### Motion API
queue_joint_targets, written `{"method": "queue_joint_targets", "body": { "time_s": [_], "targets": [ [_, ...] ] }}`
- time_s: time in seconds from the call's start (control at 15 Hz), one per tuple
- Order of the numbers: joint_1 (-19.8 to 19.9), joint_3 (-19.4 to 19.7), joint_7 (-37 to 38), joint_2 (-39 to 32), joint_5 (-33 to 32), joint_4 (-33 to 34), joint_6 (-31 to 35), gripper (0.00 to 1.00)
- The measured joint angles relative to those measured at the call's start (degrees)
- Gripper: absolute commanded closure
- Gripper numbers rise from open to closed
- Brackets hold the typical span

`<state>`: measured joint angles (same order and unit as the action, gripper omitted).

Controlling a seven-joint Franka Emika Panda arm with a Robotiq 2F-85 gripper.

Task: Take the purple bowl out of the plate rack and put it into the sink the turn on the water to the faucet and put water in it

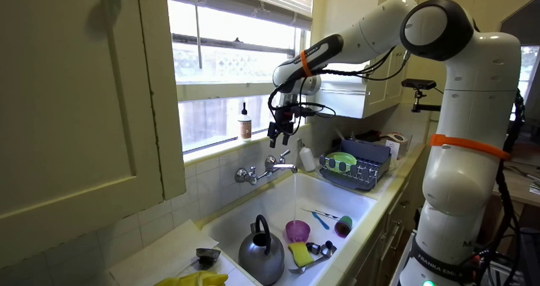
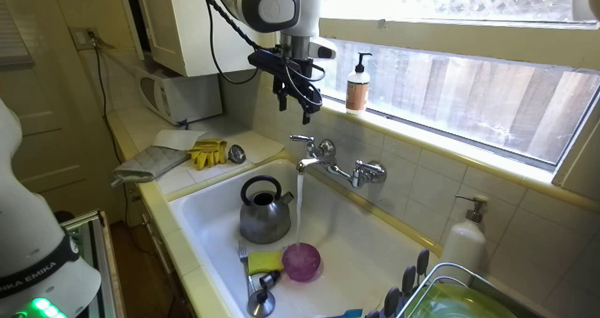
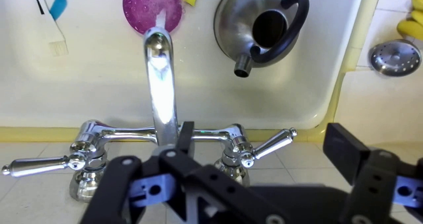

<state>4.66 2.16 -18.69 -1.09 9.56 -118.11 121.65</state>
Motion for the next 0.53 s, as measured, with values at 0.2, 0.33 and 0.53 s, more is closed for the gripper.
{"method": "queue_joint_targets", "body": {
  "time_s": [0.2,0.33,0.53],
  "targets": [
    [0.5,1.5,-4.8,2.4,0.0,-2.3,-0.4,0.00],
    [0.7,2.2,-6.6,3.3,0.0,-3.6,-0.5,0.00],
    [0.7,2.3,-7.2,3.6,0.0,-4.1,-0.5,0.00]
  ]
}}
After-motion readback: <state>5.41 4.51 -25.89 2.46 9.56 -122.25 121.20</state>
